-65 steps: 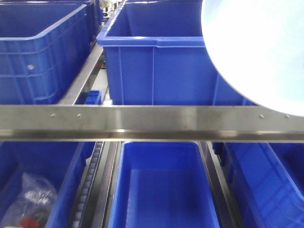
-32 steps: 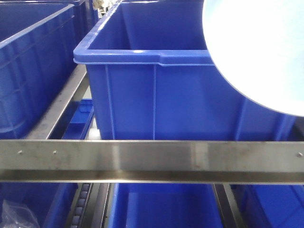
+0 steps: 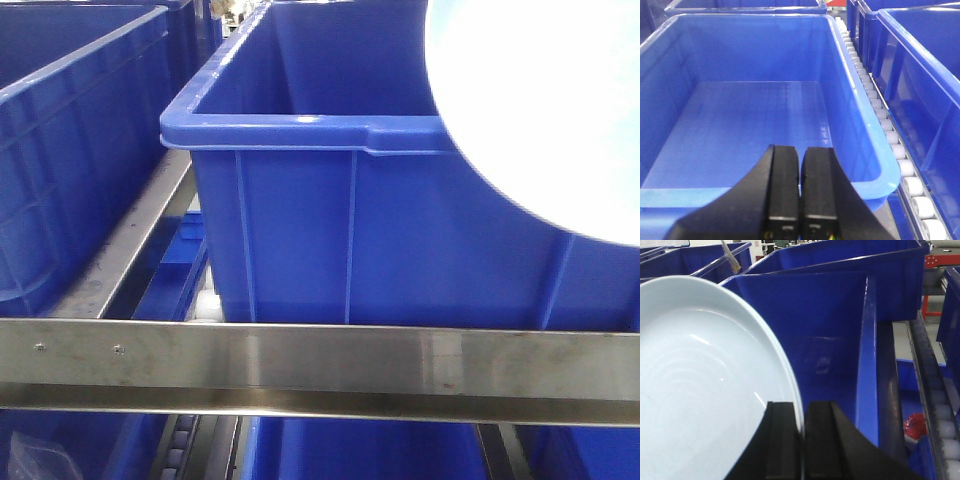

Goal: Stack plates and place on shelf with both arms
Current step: 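Lower the plates with the right gripper into the blue bin and release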

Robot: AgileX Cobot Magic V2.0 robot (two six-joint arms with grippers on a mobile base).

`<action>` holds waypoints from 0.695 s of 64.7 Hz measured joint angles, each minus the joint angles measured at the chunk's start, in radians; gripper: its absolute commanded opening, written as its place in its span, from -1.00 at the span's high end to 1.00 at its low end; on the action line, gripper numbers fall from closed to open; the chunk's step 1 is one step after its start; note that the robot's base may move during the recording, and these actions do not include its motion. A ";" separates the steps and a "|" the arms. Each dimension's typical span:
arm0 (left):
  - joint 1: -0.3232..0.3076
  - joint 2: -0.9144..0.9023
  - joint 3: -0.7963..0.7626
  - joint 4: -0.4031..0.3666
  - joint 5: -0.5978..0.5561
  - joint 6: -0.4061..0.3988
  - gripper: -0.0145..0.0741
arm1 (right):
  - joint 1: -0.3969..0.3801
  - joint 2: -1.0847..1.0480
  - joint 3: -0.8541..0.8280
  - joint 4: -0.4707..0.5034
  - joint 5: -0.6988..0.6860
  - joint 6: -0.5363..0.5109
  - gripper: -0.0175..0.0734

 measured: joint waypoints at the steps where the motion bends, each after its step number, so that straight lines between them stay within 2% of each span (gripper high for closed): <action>1: 0.000 0.000 0.000 0.000 0.000 0.000 0.49 | 0.000 0.000 0.000 0.000 0.000 0.000 0.49; 45: 0.000 0.000 0.000 0.000 0.000 0.000 0.49 | 0.000 0.000 -0.008 0.000 0.010 0.000 0.49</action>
